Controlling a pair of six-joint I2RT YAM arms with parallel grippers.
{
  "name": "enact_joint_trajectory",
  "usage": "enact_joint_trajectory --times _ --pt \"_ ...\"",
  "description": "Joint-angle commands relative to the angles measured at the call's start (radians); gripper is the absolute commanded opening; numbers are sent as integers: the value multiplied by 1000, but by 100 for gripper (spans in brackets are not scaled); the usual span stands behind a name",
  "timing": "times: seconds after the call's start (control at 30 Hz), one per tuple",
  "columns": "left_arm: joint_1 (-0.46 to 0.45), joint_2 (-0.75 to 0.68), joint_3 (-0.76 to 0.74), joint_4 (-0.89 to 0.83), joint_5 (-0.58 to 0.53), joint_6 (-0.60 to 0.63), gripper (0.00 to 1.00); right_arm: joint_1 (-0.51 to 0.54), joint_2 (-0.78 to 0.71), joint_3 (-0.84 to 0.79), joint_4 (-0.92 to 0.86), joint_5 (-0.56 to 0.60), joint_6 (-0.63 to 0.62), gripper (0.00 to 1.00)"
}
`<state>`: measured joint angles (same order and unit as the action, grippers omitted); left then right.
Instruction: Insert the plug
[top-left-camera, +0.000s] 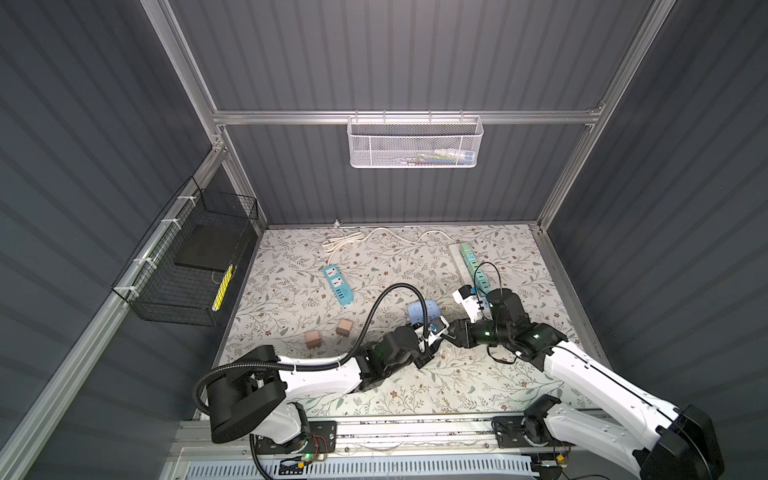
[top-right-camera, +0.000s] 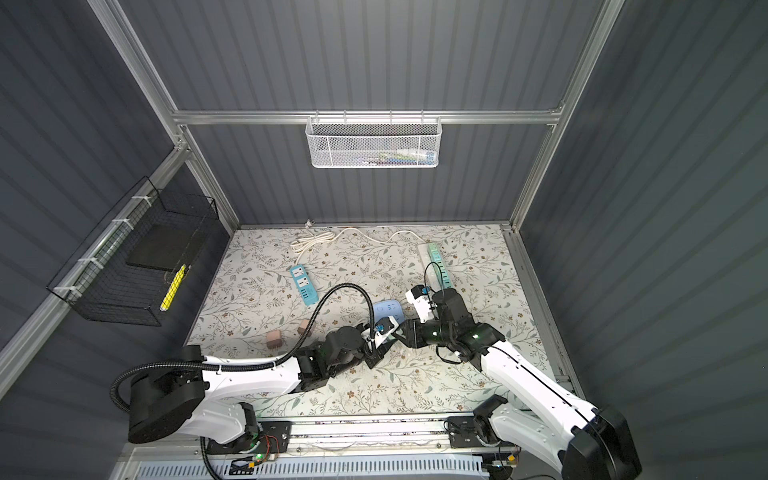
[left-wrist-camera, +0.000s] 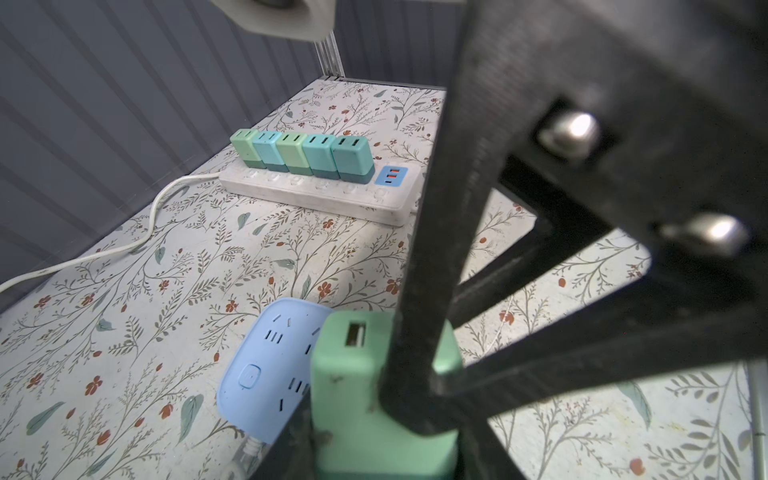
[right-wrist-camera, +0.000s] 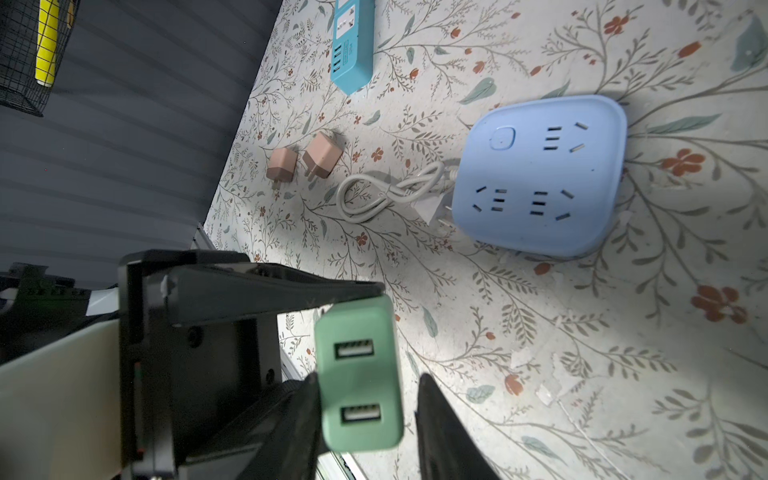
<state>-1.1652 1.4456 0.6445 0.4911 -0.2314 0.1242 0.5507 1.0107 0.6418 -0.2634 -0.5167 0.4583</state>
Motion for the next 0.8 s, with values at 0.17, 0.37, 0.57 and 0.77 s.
enact_joint_trajectory --times 0.17,0.37,0.57,0.77 --pt "1 -2 18 1 50 -12 14 11 49 33 12 -4 -21 37" --pt "1 -14 19 -33 39 -11 19 20 34 41 19 32 -9 25" --pt "4 -94 -22 -70 -139 -95 82 35 45 68 6 149 -6 20" --pt "43 -271 -128 -154 -497 -437 100 60 159 145 5 376 -38 20"
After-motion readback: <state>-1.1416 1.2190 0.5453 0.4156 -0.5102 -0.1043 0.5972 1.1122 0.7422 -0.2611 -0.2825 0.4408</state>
